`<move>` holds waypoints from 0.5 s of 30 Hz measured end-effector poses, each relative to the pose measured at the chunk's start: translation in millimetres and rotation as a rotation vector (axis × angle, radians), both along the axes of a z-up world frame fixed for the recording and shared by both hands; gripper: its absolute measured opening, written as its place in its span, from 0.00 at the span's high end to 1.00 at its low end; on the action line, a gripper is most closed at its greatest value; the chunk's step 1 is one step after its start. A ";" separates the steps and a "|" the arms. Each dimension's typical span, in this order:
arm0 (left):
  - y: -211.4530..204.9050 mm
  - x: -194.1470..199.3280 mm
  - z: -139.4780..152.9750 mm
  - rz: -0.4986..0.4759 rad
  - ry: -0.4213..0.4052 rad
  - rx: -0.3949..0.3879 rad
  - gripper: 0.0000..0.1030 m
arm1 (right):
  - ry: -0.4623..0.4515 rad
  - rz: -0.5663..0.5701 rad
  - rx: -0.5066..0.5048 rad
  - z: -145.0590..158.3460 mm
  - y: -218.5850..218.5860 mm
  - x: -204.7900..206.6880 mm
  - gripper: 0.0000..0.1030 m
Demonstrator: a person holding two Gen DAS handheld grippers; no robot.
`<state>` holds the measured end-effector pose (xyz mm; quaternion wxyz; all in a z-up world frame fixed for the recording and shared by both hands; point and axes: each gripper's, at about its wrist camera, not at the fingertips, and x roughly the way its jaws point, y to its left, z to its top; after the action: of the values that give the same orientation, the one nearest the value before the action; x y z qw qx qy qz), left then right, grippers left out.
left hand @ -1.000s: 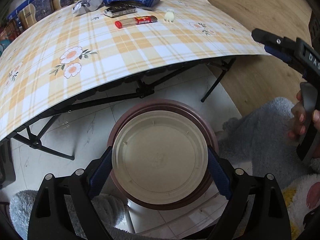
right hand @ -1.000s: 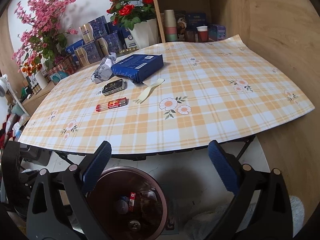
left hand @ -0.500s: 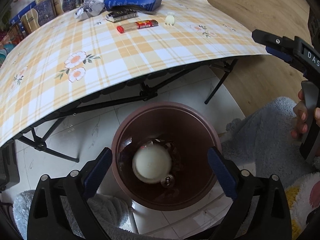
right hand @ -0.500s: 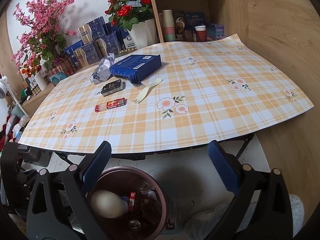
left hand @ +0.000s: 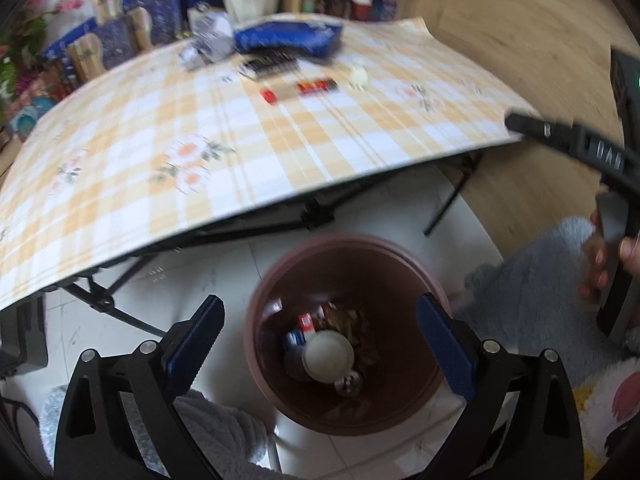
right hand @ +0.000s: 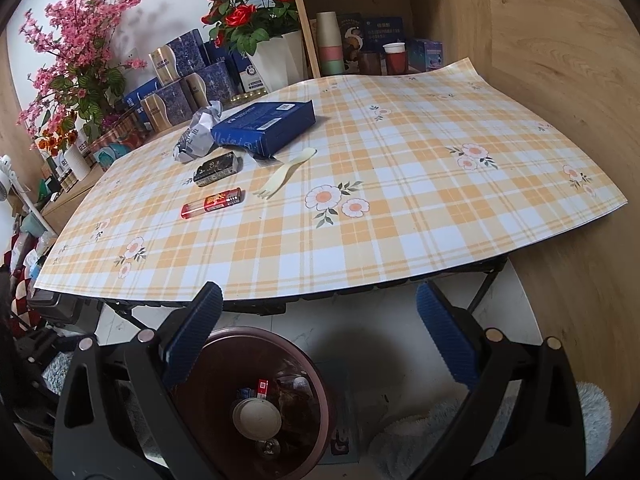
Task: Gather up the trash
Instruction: 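Move both open tools back over the table toward the remaining trash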
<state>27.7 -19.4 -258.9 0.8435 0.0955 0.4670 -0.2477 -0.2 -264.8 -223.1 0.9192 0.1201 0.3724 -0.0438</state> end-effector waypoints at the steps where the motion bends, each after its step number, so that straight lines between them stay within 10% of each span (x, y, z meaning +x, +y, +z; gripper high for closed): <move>1: 2.1 0.8 2.3 0.016 -0.009 -0.007 0.08 | 0.003 0.000 -0.001 -0.9 -0.5 0.5 0.07; 15: 47.5 34.8 35.0 0.231 -0.065 -0.131 0.08 | 0.044 0.006 -0.066 -3.2 -7.8 22.5 0.07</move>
<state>62.5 28.2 -224.0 0.8855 -0.0064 0.4302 -0.1756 22.3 -272.6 -226.3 0.9143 0.0878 0.3915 -0.0560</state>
